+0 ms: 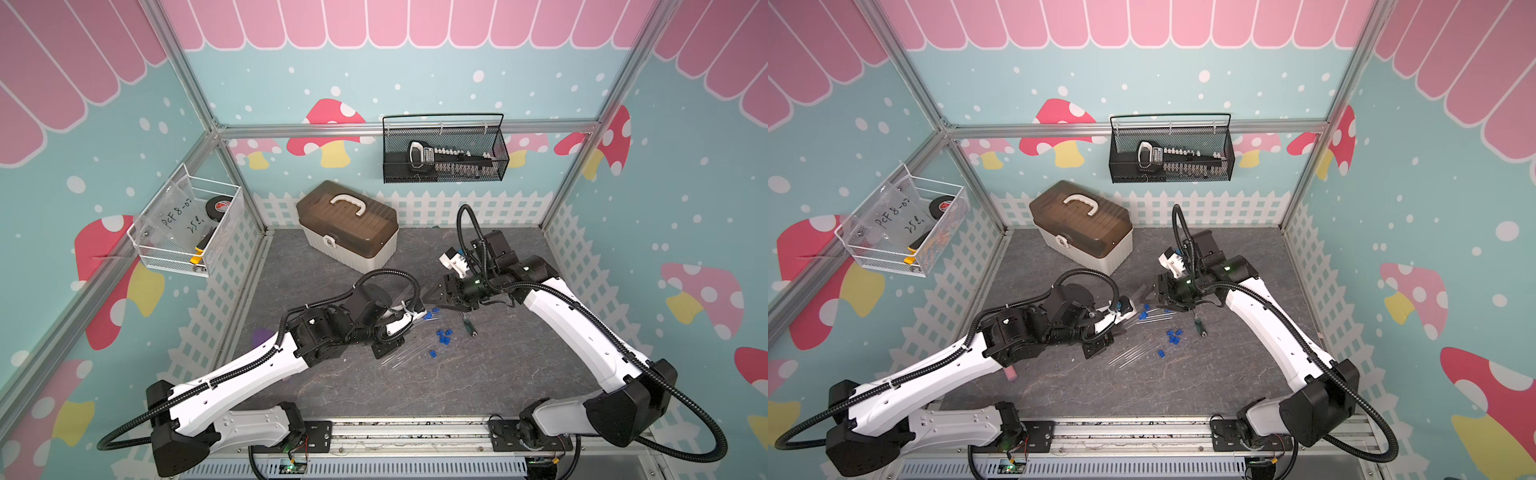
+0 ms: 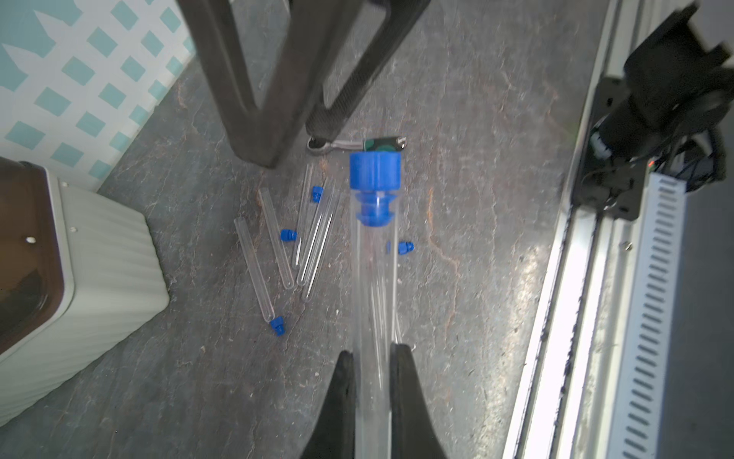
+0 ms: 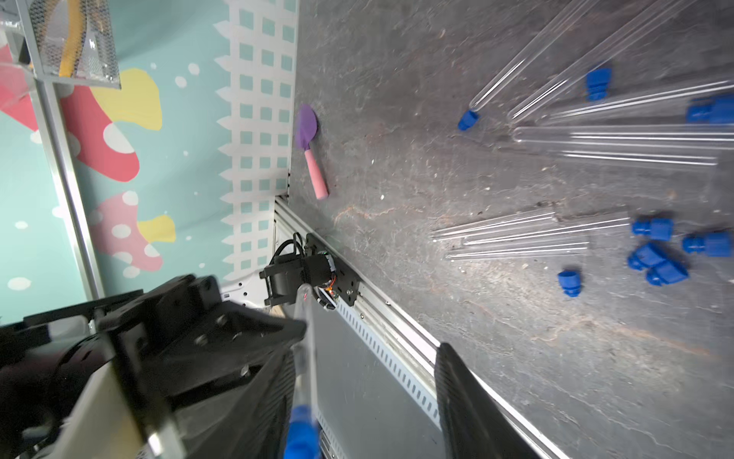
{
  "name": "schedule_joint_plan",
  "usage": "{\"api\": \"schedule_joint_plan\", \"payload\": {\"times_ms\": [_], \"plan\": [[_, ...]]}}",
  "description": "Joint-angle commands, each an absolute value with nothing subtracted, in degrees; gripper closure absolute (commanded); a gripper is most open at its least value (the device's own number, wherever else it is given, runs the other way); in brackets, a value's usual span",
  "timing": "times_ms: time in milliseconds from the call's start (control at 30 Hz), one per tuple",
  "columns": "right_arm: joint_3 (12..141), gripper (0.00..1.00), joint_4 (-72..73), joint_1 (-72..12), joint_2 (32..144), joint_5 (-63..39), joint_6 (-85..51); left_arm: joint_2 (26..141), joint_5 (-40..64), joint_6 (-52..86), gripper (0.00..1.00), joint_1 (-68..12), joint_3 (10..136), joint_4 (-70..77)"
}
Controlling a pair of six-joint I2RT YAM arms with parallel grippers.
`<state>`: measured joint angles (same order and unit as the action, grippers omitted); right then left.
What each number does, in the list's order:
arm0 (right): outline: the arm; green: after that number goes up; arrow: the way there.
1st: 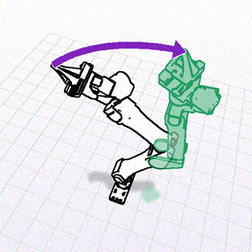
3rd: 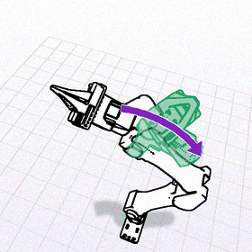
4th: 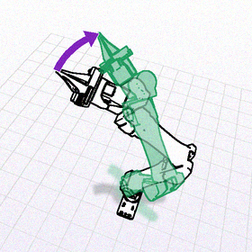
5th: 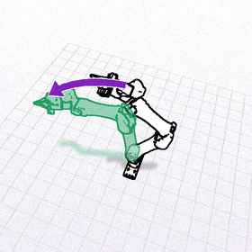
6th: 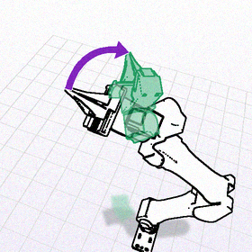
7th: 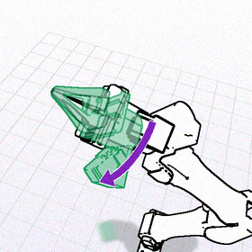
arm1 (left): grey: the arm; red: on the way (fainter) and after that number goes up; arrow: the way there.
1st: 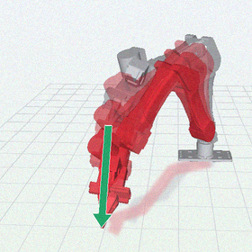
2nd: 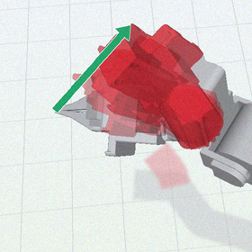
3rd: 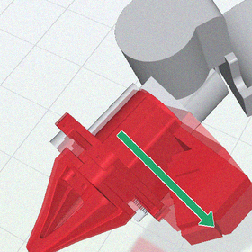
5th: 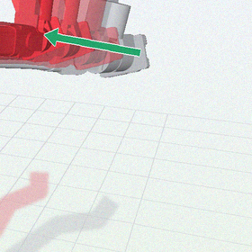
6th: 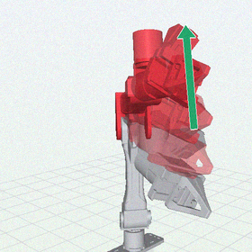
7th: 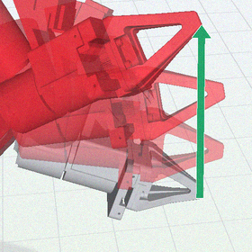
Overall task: Remove stoppers from test tubes
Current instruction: Pick up the test tube at the center of the board.
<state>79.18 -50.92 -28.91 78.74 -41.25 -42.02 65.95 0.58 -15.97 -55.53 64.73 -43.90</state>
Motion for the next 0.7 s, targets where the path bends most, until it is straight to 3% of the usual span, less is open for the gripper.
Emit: {"api": "schedule_joint_plan", "payload": {"times_ms": [0, 567, 667], "plan": [[74.9, 0.42, -47.1, -30.2, 75.0, -43.3, -46.8, 62.8, -3.9, -21.5, 1.00, -55.2, 60.7, -41.2], [68.1, 0.43, -39.6, -34.6, 72.4, -46.1, -52.6, 64.9, -4.6, -20.1, 1.00, -55.3, 63.6, -42.0], [67.4, 0.53, -39.1, -34.5, 72.5, -46.5, -52.6, 65.0, -4.6, -20.0, 1.00, -55.3, 63.9, -42.0]]}}
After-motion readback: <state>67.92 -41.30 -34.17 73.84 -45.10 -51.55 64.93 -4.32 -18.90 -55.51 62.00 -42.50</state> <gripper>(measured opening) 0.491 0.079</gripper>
